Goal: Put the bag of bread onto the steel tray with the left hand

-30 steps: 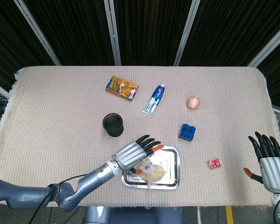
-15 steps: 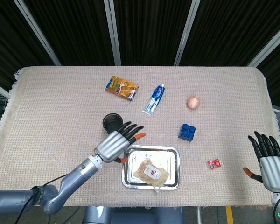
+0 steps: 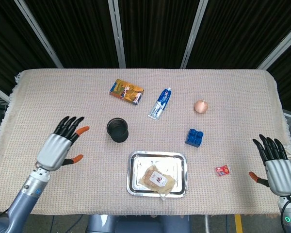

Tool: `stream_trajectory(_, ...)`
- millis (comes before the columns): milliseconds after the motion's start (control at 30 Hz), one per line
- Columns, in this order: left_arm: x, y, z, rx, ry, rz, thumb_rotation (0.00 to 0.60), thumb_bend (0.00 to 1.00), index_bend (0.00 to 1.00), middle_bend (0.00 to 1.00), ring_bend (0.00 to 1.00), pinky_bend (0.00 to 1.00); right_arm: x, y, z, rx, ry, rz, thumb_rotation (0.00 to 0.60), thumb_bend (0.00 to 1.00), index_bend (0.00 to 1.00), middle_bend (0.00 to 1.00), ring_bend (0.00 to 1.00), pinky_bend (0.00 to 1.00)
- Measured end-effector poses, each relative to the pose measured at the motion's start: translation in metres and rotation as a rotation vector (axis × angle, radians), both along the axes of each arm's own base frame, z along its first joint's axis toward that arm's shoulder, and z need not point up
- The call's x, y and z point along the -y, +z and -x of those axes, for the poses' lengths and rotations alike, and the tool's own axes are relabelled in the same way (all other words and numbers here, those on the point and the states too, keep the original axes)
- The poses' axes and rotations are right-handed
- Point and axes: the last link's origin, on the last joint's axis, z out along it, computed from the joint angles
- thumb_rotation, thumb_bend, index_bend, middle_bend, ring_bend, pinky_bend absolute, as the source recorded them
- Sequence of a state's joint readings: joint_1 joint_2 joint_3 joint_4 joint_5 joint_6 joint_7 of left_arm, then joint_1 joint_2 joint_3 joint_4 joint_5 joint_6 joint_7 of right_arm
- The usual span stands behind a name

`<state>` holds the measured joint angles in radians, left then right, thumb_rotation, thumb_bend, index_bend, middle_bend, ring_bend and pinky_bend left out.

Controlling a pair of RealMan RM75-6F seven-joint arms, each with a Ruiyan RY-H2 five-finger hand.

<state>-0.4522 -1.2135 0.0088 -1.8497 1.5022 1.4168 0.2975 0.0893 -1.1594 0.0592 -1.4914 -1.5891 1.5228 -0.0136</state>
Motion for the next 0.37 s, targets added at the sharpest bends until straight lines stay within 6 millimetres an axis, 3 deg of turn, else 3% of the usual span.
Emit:
stream_trajectory(133, 0.019, 0.013, 0.034, -0.007, 0.095, -0.028, 0.600, 0.09, 0.19, 0.04, 0.00, 0.00, 0.001, 0.000, 0.000, -0.002, -0.004, -0.001, 0.600, 0.00, 0.07, 0.00, 0.00, 0.02)
stream_trajectory(367, 0.054, 0.031, 0.077, 0.013, 0.238, -0.099, 0.600, 0.09, 0.21, 0.04, 0.00, 0.00, 0.002, -0.001, -0.002, -0.014, 0.006, 0.005, 0.600, 0.00, 0.06, 0.00, 0.00, 0.02)
